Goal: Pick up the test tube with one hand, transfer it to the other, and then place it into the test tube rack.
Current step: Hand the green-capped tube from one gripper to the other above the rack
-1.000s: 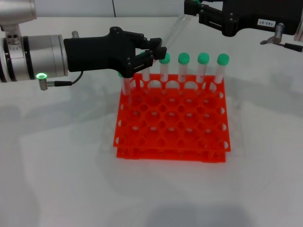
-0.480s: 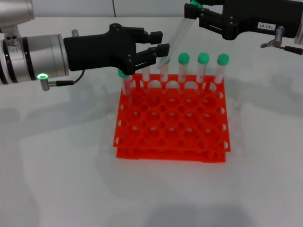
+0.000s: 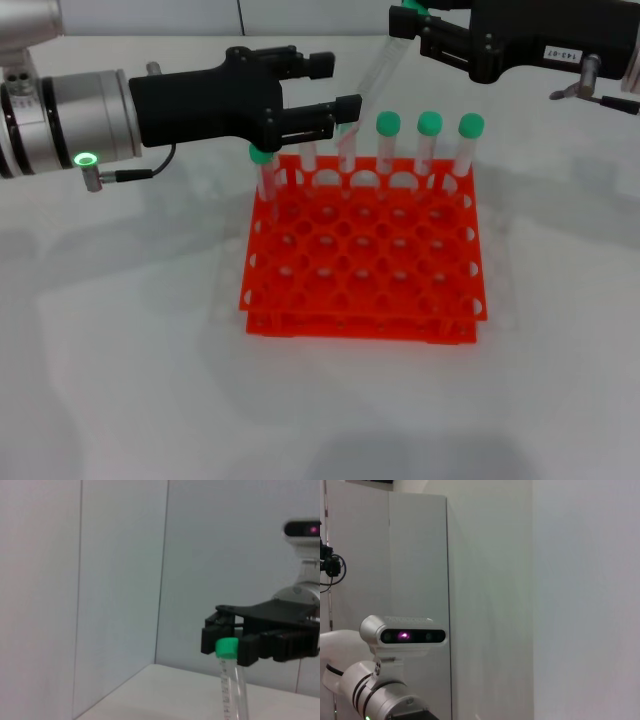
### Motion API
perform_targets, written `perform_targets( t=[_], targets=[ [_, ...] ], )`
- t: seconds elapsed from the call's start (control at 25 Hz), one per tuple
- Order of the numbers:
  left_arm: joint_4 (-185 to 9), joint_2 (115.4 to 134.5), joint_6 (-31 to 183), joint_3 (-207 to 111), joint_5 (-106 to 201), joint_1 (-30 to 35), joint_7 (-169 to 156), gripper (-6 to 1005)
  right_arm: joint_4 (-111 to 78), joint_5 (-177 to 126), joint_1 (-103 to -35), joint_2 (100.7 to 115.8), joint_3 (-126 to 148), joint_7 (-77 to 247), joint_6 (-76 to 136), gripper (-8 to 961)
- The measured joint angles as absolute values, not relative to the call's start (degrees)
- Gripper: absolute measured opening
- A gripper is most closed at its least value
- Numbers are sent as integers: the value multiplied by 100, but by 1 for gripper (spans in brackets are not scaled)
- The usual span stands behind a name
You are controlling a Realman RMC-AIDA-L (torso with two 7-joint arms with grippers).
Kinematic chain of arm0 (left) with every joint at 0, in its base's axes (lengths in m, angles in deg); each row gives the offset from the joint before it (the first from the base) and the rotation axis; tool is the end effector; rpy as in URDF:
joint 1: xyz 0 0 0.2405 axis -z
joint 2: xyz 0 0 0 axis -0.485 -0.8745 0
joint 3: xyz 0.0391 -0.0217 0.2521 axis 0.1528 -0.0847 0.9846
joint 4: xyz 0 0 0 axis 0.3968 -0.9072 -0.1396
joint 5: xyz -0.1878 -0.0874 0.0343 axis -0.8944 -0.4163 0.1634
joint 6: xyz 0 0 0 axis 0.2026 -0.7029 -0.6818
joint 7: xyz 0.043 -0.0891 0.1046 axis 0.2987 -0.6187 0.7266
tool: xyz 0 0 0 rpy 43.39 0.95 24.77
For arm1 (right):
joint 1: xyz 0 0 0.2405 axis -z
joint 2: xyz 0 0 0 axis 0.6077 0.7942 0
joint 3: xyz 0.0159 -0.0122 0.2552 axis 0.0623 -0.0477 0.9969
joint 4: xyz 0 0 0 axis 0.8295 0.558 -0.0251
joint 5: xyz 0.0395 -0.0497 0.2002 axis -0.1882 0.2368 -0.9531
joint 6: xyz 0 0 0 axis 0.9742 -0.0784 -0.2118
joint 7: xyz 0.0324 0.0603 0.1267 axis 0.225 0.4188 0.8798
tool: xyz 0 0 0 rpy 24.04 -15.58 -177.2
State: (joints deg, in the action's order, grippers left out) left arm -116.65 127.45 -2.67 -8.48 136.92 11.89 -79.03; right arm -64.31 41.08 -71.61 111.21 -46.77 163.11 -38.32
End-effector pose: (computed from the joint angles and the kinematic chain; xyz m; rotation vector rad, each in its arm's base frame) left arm -0.1903 0.3768 -0.0049 -2.7203 -0.3526 -0.9282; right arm 0.1405 0.3880 0.0333 -2.6015 0.1534 0.9877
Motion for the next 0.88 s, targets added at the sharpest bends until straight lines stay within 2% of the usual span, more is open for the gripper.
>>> perform_targets(
  t=[0.12, 0.56, 0.88],
  targets=[
    [-11691, 12734, -271, -847, 13654, 1167, -7983, 689, -6437, 4107, -7161, 11126, -4678, 16311, -3832, 282],
    [-12497, 12728, -364, -810, 13689, 815, -8974, 881, -6436, 4102, -7156, 11126, -4678, 16310, -3801, 281],
    [-13477, 12698, -793, -806, 13730, 324, -9921, 882, -6406, 4099, -7136, 11134, -4678, 16304, -3788, 281]
  ],
)
